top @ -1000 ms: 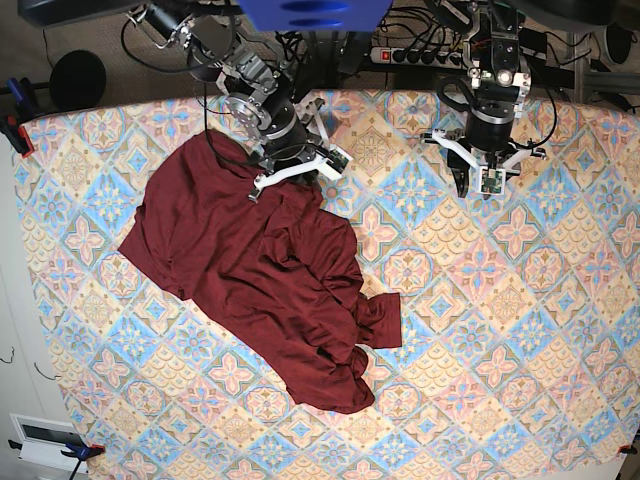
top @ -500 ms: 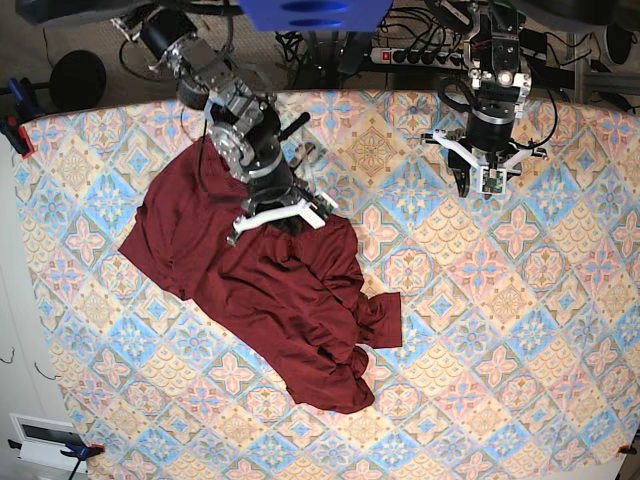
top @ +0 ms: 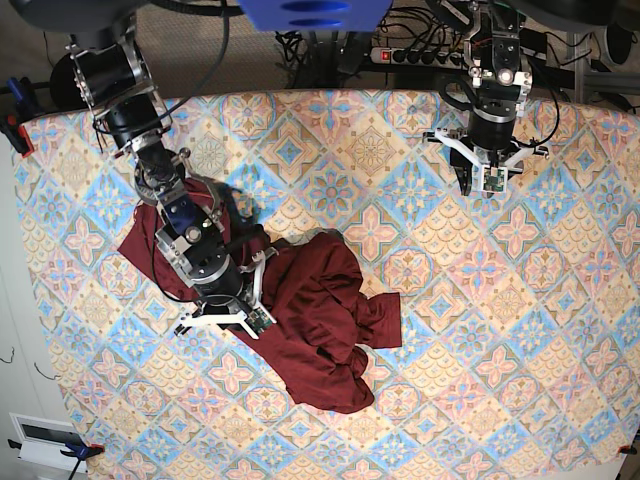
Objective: Layout the t-shirt on the table in an organized manner, then fold the t-shirt properly
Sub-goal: 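Grasp a shirt edge with the right gripper and drag it along the table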
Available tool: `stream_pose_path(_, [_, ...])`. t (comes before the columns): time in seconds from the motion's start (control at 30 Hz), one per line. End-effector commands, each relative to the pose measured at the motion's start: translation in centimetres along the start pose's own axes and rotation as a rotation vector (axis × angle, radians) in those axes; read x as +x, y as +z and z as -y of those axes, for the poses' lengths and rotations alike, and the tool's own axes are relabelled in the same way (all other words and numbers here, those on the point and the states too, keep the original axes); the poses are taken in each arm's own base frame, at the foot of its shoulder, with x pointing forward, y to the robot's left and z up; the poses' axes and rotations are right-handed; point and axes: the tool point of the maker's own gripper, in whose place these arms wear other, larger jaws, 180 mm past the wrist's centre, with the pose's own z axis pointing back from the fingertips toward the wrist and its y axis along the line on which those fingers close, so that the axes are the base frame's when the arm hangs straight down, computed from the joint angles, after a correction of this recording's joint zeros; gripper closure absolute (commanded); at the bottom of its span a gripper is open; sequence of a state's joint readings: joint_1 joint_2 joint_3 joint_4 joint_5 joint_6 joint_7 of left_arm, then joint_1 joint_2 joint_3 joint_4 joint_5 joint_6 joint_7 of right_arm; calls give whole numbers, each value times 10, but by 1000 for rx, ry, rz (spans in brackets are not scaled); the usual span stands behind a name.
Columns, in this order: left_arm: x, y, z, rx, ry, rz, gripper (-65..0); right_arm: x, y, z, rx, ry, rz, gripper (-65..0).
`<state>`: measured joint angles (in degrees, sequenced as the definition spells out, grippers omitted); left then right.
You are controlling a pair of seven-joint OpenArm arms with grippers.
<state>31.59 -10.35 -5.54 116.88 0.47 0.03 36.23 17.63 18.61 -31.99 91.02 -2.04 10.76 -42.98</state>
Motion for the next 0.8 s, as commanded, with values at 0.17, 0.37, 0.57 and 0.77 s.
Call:
stream_pose_path(0.17, [2, 5, 2, 2, 11, 18, -225, 0, -24, 86, -89, -45, 7, -5])
stream_pose_path(0.37, [-4, 8, 6, 2, 34, 2, -225, -33, -39, 151, -175, -188, -53, -4])
stream_pose_path(0.57, [-5, 8, 9, -6, 41, 1, -225, -61, -42, 217, -268, -416, -77, -7])
stream_pose_path(0.77, [-5, 8, 9, -6, 42, 1, -225, -93, -14, 293, -590, -530, -87, -144])
